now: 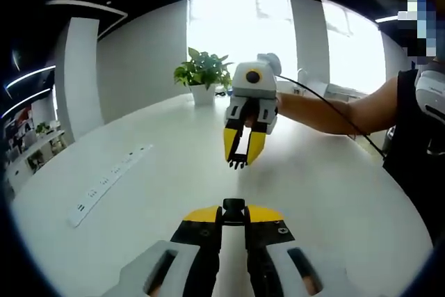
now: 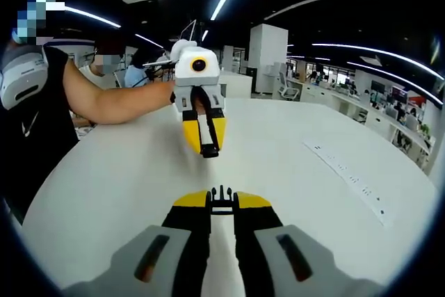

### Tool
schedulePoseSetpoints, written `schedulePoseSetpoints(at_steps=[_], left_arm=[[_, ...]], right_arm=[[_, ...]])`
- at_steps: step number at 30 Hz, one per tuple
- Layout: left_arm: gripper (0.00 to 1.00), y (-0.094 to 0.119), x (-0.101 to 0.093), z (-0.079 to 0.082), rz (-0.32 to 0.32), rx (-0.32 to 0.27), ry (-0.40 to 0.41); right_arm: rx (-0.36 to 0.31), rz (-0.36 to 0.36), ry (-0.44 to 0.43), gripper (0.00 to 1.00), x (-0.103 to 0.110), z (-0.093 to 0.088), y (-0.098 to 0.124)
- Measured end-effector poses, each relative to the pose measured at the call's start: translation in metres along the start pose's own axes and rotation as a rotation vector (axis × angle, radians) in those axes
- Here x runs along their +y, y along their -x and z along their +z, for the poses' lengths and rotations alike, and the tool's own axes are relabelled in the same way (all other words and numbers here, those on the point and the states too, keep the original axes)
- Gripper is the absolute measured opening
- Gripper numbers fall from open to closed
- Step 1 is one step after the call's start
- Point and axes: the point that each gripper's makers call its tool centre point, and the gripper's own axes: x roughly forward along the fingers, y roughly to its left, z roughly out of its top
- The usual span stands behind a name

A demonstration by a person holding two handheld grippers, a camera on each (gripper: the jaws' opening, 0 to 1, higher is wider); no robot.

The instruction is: Snap the two parts of the plastic buckle together until the buckle closes and remains connected.

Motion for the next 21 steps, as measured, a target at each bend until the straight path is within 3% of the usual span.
schedulePoseSetpoints(at_steps=[21], left_arm=[[0.11,0.004,-0.007,-0.007,-0.005,0.001,0.019]], right_arm=[[-0.007,0.019,-0.018,0.11,0.011,-0.004,-0.003]])
